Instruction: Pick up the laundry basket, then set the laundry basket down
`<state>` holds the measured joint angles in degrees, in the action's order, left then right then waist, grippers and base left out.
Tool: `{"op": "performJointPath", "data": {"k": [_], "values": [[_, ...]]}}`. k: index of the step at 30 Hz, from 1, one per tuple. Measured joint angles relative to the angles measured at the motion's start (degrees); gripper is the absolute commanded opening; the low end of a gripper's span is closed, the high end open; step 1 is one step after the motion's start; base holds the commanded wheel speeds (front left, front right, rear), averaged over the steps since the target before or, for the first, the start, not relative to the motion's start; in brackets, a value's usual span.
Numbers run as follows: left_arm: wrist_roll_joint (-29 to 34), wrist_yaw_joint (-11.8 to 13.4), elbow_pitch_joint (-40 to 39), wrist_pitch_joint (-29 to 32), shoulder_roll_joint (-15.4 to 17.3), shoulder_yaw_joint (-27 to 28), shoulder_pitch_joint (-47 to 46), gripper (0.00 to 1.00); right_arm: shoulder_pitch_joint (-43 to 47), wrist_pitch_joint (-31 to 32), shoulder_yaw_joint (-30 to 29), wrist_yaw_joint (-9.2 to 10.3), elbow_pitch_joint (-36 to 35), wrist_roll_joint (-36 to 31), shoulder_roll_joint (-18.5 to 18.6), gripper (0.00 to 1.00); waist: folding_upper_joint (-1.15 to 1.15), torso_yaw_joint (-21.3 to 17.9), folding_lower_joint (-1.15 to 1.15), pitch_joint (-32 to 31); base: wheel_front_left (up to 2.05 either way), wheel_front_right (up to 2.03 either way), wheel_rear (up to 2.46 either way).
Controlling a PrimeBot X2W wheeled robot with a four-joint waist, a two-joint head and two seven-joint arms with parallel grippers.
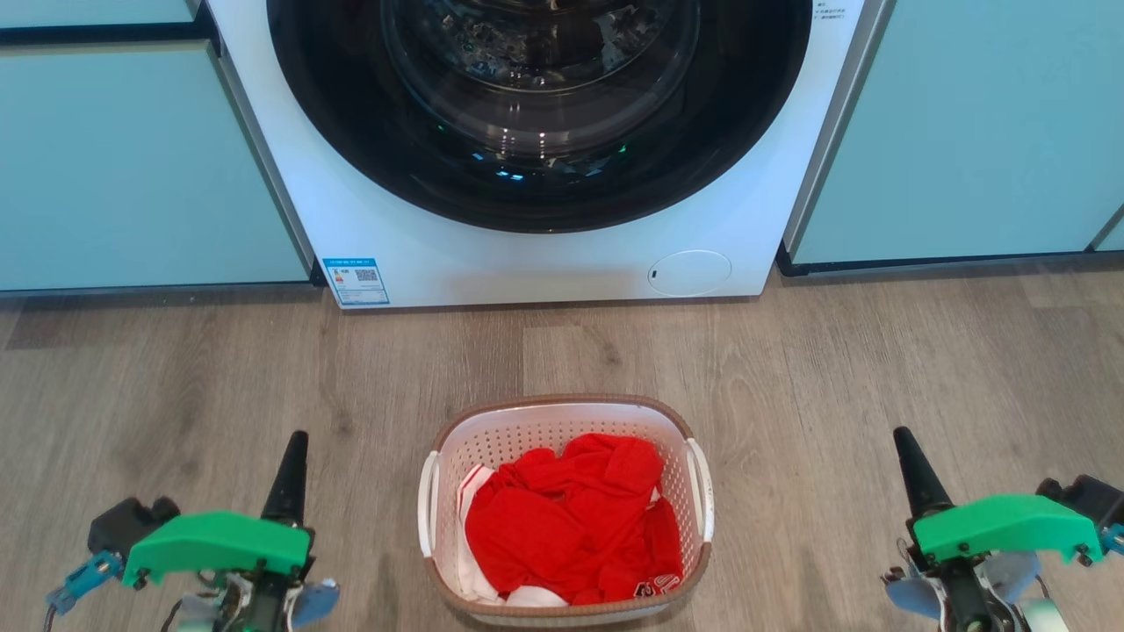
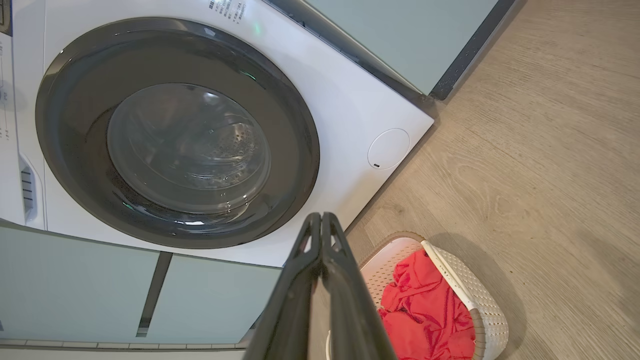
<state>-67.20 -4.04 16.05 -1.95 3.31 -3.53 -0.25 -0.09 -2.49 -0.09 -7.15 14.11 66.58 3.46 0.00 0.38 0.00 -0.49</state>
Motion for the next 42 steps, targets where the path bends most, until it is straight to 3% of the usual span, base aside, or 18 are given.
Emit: {"op": "performJointPath", "data": {"k": [42], "values": [[-24.3,-2.7,-0.2,7.0,-0.1,6.3,-2.5,0.0,-2.3,6.9,-5.3,0.0,1.5,25.5,0.0,0.0,0.0,-0.4,0.0,0.7,0.0,0.0,0.0]]}}
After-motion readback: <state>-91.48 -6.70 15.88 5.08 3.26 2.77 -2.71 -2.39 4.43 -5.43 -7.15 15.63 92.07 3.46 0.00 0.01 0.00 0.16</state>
